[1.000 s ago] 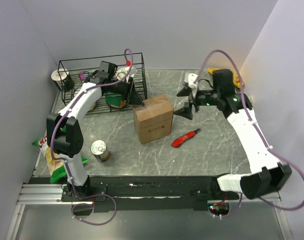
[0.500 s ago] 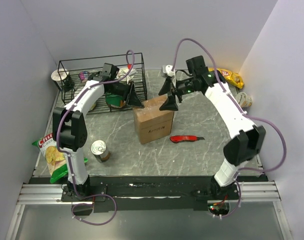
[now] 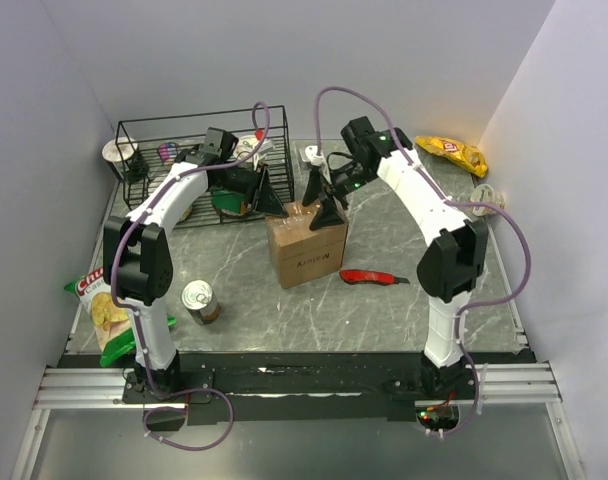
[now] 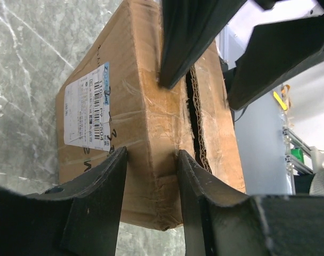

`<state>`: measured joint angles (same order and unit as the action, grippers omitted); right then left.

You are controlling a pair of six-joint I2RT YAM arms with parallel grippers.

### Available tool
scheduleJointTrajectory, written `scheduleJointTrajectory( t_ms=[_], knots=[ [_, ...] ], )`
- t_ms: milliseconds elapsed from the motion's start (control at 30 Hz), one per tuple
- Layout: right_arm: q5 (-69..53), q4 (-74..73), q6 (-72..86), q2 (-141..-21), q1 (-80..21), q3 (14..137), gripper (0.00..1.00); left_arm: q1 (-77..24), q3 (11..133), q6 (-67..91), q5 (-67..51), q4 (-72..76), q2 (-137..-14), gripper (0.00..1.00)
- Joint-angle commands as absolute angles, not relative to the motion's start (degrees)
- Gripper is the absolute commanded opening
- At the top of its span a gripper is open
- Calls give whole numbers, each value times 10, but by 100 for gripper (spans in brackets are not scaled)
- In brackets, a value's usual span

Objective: Unpack the express box

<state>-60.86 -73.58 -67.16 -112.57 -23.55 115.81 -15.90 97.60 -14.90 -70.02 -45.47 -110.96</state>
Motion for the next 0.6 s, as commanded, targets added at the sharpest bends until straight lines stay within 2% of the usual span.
scheduleJointTrajectory(
  t_ms=[0,267,567],
  knots=[
    [-600,-901,-700,-1154,-249,1175,76,-168,957,-160,-654,-461,-1104,41],
    [-551,-900,-665,-1138,-267,1133,75,-168,955,-157,-637,-451,-1102,40],
    [-553,-901,-612,-1100,-264,1100,78,-168,946,-150,-589,-438,-1095,39]
  ],
)
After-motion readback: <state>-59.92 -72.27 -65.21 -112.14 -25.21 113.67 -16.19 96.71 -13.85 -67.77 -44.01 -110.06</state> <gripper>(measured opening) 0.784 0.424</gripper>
